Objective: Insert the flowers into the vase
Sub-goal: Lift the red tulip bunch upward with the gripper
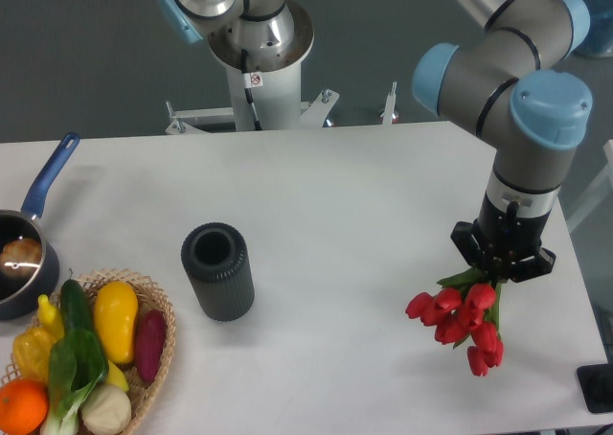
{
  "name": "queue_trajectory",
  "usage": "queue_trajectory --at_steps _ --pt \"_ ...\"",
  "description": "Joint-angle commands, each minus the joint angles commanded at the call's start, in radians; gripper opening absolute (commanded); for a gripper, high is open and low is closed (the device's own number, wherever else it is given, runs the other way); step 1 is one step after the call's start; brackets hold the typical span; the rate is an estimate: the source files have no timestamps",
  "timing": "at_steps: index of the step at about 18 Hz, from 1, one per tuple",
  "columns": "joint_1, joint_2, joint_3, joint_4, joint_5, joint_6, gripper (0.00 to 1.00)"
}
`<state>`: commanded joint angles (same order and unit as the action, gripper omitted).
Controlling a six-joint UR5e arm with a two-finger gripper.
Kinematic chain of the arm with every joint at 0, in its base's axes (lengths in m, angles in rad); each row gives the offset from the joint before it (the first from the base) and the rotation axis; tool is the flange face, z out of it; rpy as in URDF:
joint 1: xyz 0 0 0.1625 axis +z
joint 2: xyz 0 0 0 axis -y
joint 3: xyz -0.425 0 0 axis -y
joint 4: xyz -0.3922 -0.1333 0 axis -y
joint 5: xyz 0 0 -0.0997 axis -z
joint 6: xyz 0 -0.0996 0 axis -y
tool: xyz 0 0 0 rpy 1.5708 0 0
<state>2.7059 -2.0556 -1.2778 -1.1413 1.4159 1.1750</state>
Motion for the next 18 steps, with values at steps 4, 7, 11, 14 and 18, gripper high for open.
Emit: queue_trajectory --at_steps 4,7,11,14,18 --pt "0.002 0.028 -0.002 0.002 -0.043 -0.043 0.00" --pt "-0.003 0.045 -0.002 0.008 -0.075 -0.136 0.00" --pt "0.017 0.093 -0.014 0.012 -0.270 -0.210 0.00" --pt "0.029 0.144 -0.049 0.031 -0.409 -0.239 0.00" --pt "0.093 0.230 -0.193 0.171 -0.817 -0.388 0.00"
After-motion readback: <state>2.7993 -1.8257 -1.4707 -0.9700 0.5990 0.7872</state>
